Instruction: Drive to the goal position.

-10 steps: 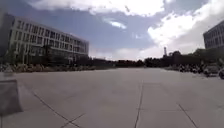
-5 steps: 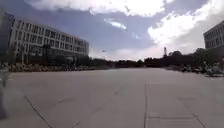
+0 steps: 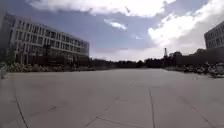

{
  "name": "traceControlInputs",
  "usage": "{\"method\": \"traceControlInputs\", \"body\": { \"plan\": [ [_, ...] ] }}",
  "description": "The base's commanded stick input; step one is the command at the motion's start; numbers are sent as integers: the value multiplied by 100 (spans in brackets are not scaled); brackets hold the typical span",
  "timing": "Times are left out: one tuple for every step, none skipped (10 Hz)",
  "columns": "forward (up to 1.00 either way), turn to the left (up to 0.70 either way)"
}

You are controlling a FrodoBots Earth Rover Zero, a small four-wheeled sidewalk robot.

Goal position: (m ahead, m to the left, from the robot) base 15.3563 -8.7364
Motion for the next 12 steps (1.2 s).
{"method": "traceControlInputs", "body": {
  "plan": [
    [50,-49],
    [50,-49],
    [50,-49],
    [50,-49],
    [50,-49],
    [50,-49],
    [50,-49],
    [50,-49],
    [50,-49],
    [50,-49],
    [50,-19],
    [50,1]
  ]
}}
